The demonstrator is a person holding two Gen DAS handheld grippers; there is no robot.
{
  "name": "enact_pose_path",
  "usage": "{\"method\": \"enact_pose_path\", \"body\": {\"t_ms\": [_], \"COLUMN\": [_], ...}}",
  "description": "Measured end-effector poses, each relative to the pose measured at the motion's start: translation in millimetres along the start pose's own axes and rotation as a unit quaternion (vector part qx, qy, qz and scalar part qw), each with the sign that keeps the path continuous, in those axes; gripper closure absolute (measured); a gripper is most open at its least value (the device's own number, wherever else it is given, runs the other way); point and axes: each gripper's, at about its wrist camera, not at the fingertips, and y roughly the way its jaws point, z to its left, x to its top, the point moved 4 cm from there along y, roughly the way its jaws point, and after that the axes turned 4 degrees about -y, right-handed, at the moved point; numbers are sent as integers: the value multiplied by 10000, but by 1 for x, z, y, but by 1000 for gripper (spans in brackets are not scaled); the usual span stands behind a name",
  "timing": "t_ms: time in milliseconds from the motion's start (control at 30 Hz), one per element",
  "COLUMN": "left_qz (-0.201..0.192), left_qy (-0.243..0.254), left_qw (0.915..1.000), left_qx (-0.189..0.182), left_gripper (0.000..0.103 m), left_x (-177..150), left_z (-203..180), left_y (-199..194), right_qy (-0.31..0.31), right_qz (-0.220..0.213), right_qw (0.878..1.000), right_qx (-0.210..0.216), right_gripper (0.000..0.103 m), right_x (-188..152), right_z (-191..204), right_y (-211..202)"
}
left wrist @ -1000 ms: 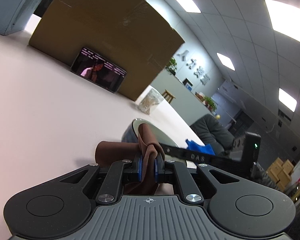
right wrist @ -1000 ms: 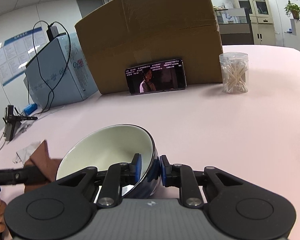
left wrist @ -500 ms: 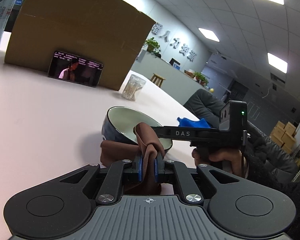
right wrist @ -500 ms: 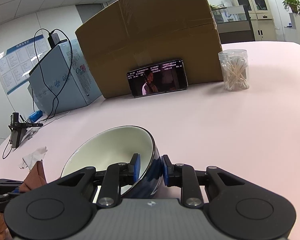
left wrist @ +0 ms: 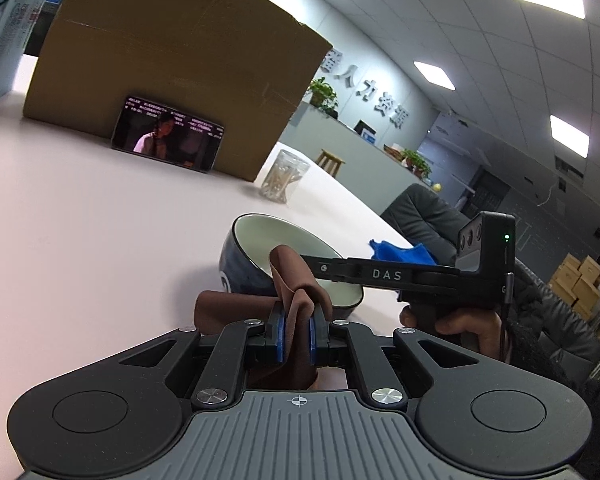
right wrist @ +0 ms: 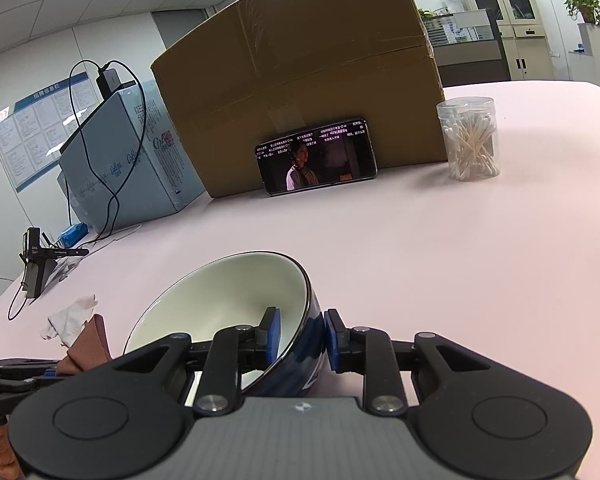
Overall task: Clean bowl
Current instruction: 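Rub the cloth along the bowl's outer wall with the left gripper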
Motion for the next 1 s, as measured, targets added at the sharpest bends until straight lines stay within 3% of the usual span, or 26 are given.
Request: {"method": "enact_pose_path", "body": {"t_ms": [133,500,767,1000], "left_qz": [-76,124,24,278], "left_qy": [-144,-21,-181,77], "left_qw": [9997,9999,9995,9996], "left_qx": [171,-28,275,24], "left_gripper": [94,94,94,94], "left_x": [4,-1,5,1], "left_z": [7,-2,11,-1], "left_y": [-1,10,10,16], "right_qy": [9,27,32,40], "right_qz": [-5,-9,-4,-4], "right_qw": [10000,10000,10000,10000], "right_qx": [15,29,35,42], "right_gripper": [76,75,75,75], "right_x": [0,-1,0,0], "right_z": [0,0,0,-1], "right_y": [0,-1,0,0]}}
